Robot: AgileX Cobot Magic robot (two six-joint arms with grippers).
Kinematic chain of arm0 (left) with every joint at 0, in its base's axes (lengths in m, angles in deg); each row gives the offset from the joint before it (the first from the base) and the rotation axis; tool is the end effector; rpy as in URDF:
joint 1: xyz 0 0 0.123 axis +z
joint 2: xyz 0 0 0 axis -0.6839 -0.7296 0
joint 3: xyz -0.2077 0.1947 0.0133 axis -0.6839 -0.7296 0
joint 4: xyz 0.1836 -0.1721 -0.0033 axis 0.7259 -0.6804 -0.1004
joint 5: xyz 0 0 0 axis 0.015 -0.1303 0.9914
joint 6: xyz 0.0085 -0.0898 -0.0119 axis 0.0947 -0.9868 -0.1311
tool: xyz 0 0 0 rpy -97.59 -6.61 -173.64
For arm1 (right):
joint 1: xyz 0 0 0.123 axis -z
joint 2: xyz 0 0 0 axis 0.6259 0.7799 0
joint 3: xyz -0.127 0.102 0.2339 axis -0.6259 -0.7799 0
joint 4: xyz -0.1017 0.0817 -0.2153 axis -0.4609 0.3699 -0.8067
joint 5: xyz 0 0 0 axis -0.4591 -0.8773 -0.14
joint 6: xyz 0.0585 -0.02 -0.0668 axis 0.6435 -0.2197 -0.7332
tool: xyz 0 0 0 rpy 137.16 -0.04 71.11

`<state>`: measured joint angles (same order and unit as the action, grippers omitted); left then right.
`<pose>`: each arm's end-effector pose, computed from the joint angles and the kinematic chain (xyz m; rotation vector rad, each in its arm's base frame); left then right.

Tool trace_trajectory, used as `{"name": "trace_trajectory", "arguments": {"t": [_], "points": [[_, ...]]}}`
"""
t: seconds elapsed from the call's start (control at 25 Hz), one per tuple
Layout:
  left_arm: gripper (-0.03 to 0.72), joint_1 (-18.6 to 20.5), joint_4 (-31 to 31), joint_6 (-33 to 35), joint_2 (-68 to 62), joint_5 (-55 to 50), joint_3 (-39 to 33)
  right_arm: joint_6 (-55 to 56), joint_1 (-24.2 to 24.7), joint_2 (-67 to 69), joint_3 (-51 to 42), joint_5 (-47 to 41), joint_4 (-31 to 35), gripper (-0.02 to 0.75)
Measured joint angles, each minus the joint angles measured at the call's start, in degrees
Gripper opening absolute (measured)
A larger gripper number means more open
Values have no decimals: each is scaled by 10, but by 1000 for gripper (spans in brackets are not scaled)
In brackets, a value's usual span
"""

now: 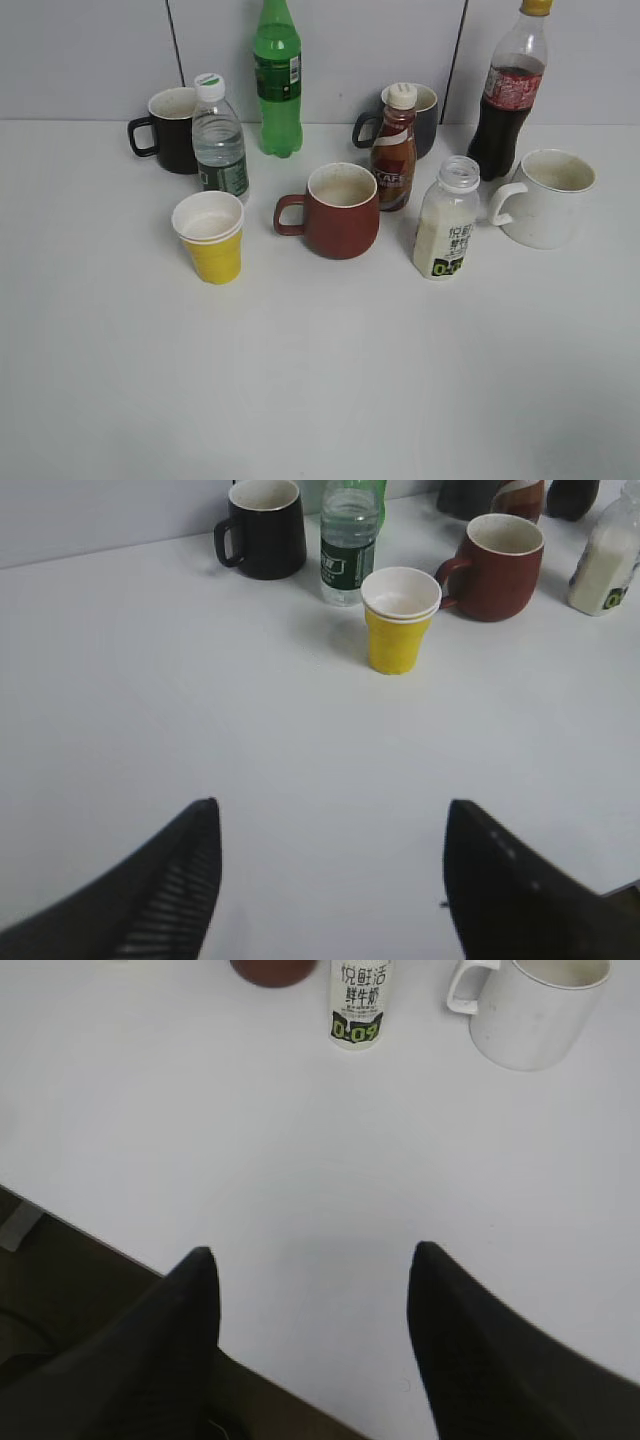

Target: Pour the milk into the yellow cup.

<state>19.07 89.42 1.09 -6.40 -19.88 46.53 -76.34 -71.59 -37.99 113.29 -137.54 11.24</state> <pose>-0.0028 0.0078 0.2869 0.3264 2.0150 -0.2342 0.0187 0.0082 0.2812 -0.5884 2.1121 0.2907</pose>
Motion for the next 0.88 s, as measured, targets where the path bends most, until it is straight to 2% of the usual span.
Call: {"name": "trace_trajectory", "arguments": {"t": [0.68,0.8,0.88], "points": [[526,0,0,1,0,5,0,0,2,-1,0,3,1,447],[526,22,0,1,0,5,0,0,43,-1,0,3,2,447],[526,52,0,1,0,5,0,0,104,-1,0,3,2,447]]}}
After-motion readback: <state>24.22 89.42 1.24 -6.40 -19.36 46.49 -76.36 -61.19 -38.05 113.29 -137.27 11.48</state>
